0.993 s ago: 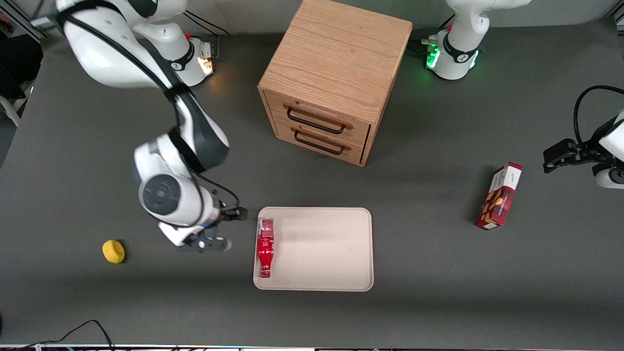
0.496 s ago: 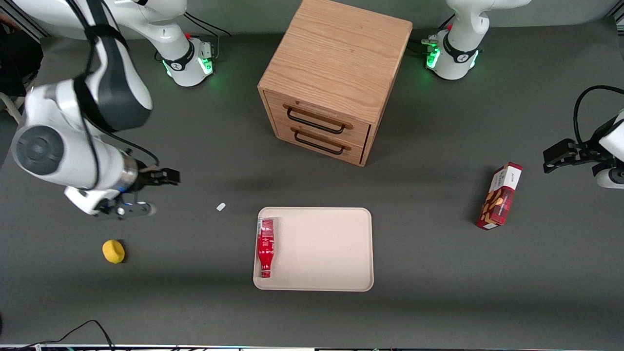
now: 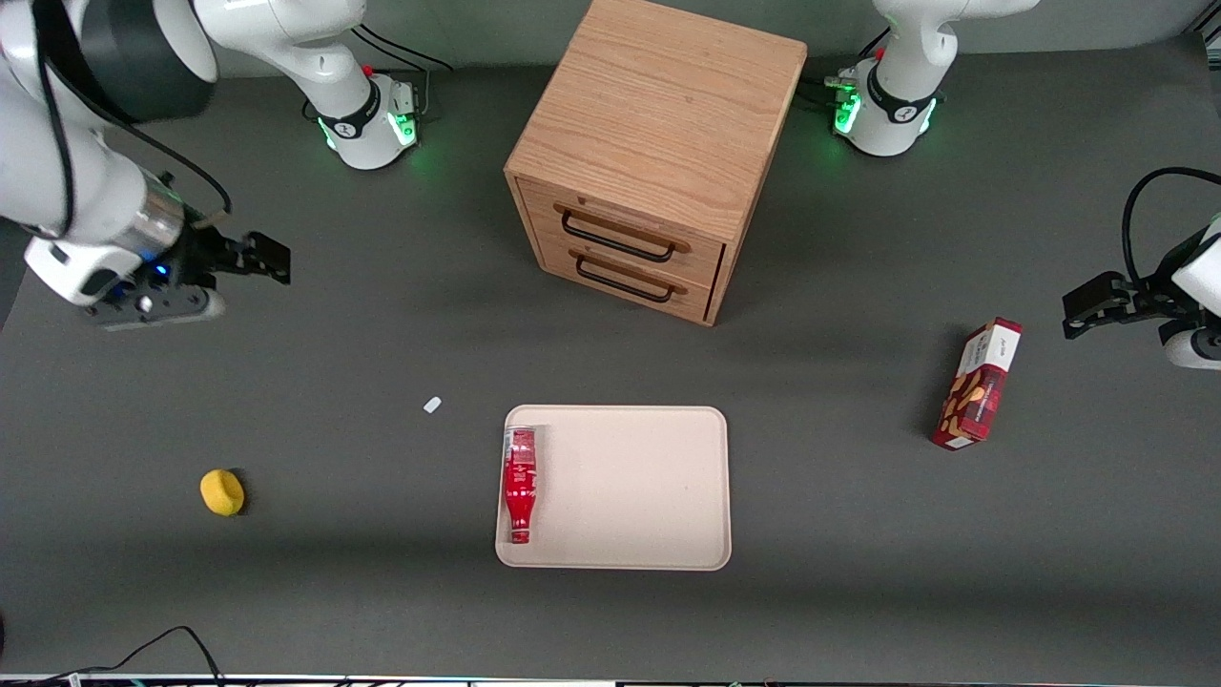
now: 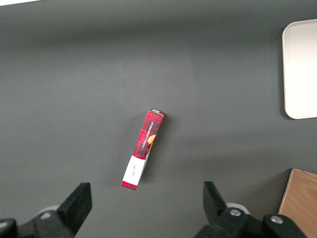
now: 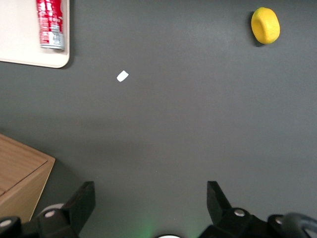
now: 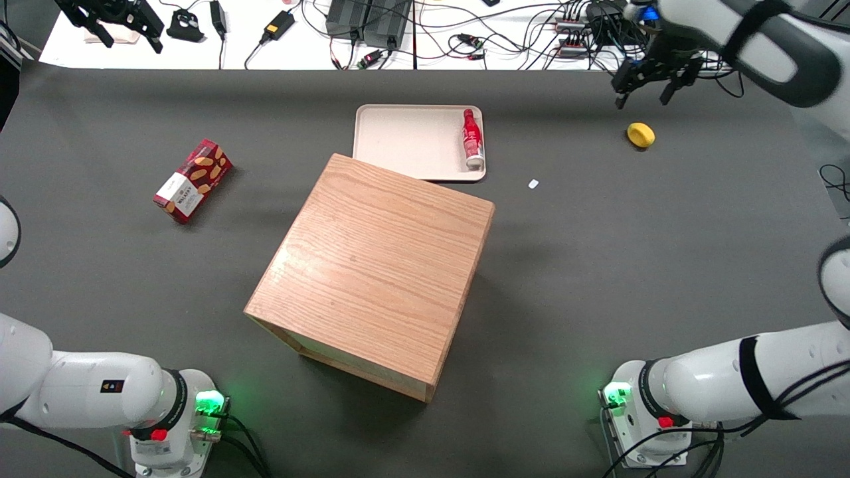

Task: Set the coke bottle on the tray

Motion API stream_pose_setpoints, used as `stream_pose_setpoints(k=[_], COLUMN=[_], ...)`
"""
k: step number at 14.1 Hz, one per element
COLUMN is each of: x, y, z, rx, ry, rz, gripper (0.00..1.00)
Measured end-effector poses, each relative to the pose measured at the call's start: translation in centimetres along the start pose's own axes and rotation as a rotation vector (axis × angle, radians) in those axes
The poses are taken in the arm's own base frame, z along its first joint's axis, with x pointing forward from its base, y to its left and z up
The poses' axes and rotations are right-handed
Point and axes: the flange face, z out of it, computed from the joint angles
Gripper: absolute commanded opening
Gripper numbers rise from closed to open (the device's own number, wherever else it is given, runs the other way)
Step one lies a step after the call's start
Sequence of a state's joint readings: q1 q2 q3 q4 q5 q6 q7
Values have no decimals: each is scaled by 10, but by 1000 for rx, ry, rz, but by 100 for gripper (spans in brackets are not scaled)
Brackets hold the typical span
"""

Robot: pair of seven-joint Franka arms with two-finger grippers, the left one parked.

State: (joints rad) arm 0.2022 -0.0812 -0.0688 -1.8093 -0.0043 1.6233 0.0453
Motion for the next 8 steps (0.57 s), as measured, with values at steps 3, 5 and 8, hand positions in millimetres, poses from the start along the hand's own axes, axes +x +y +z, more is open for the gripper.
stream_pose_setpoints(k=[3,5,8], x=[-11,-11,-12], y=[15,16,18], z=[-2,3,3], rx=[12,12,13], ry=[-4,-14,-22], rz=[-10,-10,-6], gripper=[100,100,100])
